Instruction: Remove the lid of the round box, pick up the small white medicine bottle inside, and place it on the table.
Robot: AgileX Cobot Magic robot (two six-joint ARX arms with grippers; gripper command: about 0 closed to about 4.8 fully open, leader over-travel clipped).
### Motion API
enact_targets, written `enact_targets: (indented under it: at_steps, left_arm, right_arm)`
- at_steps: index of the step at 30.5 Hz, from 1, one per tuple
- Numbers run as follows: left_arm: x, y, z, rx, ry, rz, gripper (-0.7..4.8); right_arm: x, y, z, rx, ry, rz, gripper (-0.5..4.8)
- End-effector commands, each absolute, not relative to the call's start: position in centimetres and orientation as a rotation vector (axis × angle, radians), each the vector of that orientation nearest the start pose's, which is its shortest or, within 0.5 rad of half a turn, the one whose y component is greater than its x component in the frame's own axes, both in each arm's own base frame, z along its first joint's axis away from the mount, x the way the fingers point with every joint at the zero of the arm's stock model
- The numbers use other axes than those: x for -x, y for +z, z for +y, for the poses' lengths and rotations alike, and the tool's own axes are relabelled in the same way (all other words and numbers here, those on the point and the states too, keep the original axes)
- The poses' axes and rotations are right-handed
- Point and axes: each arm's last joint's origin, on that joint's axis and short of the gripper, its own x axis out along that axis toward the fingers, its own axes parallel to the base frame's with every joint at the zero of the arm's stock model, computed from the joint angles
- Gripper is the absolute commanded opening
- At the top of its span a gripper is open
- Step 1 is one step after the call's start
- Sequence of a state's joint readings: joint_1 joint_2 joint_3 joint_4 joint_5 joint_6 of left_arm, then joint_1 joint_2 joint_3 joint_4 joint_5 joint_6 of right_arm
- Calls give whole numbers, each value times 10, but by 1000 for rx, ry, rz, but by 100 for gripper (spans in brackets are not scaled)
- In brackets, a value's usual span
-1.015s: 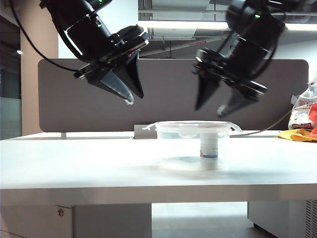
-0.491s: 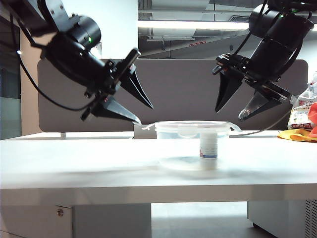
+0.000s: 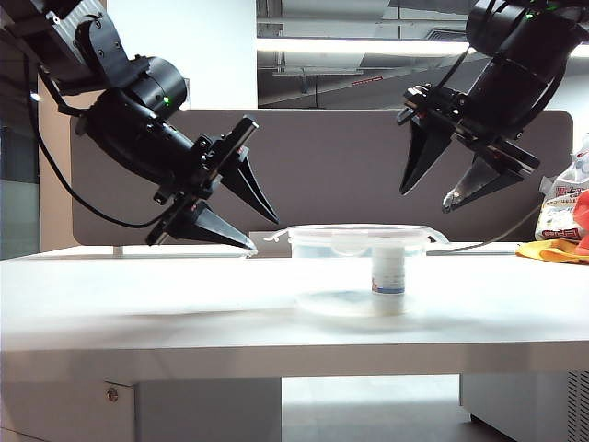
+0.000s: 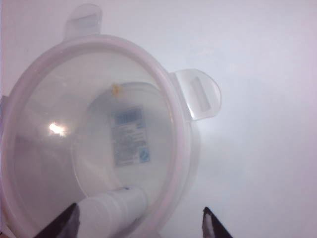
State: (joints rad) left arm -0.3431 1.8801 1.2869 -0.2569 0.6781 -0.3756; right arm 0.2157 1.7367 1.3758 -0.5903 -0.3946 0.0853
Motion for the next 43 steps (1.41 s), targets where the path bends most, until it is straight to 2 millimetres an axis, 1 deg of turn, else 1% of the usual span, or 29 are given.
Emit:
enact_targets:
  at_steps: [1,4,6,8,14,22,23,25,29,30,31,32,33,35,43]
  left_arm:
    - [-371,203,-153,483,-825,1012,215]
    - [-373,204,-154,502,-832,990,213]
    - [-375,205,-155,523,-835,979,197]
    - [-376,206,-155,529,-837,970,169]
    - [-376,203,-156,539,-838,985,169]
    - [-378,190,-158,570,-857,1030,169]
    - [-379,190,-158,572,-862,1029,163]
    - [-379,190,-158,571,-863,1028,120]
    - [-379,192,-158,573,-884,1015,109]
    - [-380,192,-158,571,-885,1012,97]
    - [-380,192,-158,566,-889,1008,49]
    - [-380,192,-158,562,-892,1005,16]
    - [-380,192,-158,558,-893,1001,5]
    - [-380,192,-159,549,-901,991,-4]
    - [-380,193,-159,554,-919,992,-5]
  right_arm:
    - [-357,264,90,-161,531,947,314]
    - [-357,264,90,-161,532,944,314]
    - [-357,264,90,-161,532,945,314]
    - [-357,264,90,-161,532,945,314]
    - [-357,264,90,-161,533,944,314]
    - [-357,264,90,-161,533,944,313]
    - [-357,265,90,-161,533,943,313]
    - [-357,265,90,-161,533,943,312]
    - [-357,265,90,-161,533,943,304]
    - [-357,265,90,-161,533,943,304]
    - [-357,265,90,-161,533,943,304]
    - [-357,265,90,-161,533,943,304]
    - [-357,265,90,-161,533,943,304]
    - [-357,265,90,-161,533,943,304]
    - [-357,265,90,-161,533,940,304]
